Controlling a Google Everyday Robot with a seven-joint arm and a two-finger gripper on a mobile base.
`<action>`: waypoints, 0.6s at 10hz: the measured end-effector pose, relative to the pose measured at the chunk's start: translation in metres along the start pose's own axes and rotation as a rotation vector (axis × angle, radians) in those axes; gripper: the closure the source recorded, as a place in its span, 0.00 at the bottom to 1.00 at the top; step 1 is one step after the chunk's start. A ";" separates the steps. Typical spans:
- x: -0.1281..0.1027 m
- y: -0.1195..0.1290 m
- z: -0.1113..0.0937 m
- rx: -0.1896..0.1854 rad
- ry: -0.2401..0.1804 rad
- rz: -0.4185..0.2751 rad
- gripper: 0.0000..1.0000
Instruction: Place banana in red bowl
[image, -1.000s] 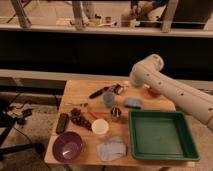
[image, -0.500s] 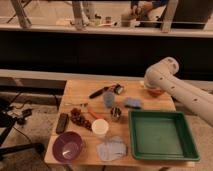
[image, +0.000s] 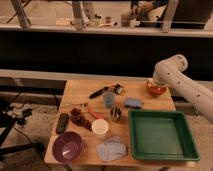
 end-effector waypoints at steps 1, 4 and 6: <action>0.010 -0.002 0.007 -0.004 0.006 0.011 0.95; 0.036 -0.004 0.019 0.026 -0.024 0.103 0.95; 0.046 -0.011 0.020 0.073 -0.072 0.170 0.95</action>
